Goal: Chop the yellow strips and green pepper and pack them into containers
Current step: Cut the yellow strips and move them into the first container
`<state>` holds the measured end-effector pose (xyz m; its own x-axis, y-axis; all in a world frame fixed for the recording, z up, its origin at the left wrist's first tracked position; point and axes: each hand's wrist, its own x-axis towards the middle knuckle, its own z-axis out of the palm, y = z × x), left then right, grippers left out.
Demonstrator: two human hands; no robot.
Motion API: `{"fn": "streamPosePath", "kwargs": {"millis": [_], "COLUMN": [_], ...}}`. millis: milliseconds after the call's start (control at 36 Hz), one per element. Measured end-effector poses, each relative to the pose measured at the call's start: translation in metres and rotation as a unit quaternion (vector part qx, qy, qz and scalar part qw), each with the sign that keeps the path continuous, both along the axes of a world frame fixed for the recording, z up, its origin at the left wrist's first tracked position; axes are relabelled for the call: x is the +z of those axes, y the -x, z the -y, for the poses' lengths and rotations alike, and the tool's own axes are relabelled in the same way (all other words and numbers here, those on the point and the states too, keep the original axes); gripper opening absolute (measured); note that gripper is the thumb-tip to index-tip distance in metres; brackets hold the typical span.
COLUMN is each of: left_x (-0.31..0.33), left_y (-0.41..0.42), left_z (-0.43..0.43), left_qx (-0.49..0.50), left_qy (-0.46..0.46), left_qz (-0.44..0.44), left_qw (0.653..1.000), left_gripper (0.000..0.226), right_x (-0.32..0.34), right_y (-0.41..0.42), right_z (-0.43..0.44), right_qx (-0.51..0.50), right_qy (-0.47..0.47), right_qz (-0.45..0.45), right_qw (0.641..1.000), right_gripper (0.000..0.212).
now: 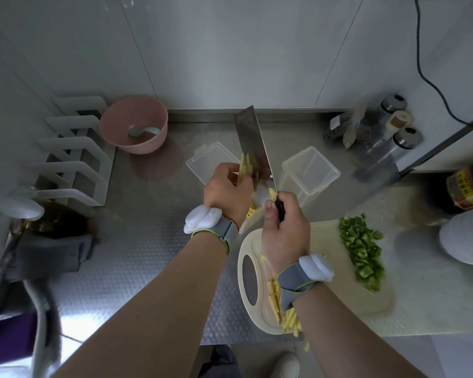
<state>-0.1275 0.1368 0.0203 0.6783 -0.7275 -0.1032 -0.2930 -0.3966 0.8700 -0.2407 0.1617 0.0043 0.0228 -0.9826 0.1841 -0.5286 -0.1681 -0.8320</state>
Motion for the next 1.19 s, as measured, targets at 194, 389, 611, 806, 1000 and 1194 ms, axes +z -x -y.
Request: {"fn": "streamPosePath", "kwargs": {"millis": [194,389,611,806,1000,1194], "left_x": [-0.005,0.002,0.003,0.003,0.01,-0.001], "left_y": [-0.006,0.002,0.001,-0.006,0.001,0.032], "left_z": [-0.009,-0.012,-0.002,-0.009,-0.024,-0.061], "left_qx": [-0.114,-0.085,-0.024,-0.049,-0.071,-0.065], "left_qy": [-0.077,-0.004,-0.039,-0.14,-0.122,-0.108], "left_qz": [0.162,0.168,0.032,0.099,0.12,0.038], "left_qw": [0.977,0.982,0.998,0.984,0.983,0.991], "left_gripper": [0.028,0.034,0.008,0.011,0.02,0.017], "right_x": [0.006,0.009,0.009,0.012,0.023,0.027], "right_y": [-0.001,-0.001,0.004,0.008,0.009,0.053], "right_z": [0.007,0.009,0.003,0.002,-0.001,-0.026], "right_qx": [-0.013,0.013,0.011,-0.012,0.003,-0.037], "right_qy": [0.002,-0.008,-0.012,-0.011,-0.018,-0.027], "right_qz": [0.015,0.015,0.05,0.004,0.005,0.028], "right_qw": [1.0,1.0,0.999,1.0,1.0,0.999], "right_gripper": [0.01,0.006,0.006,0.005,0.007,0.006]}}
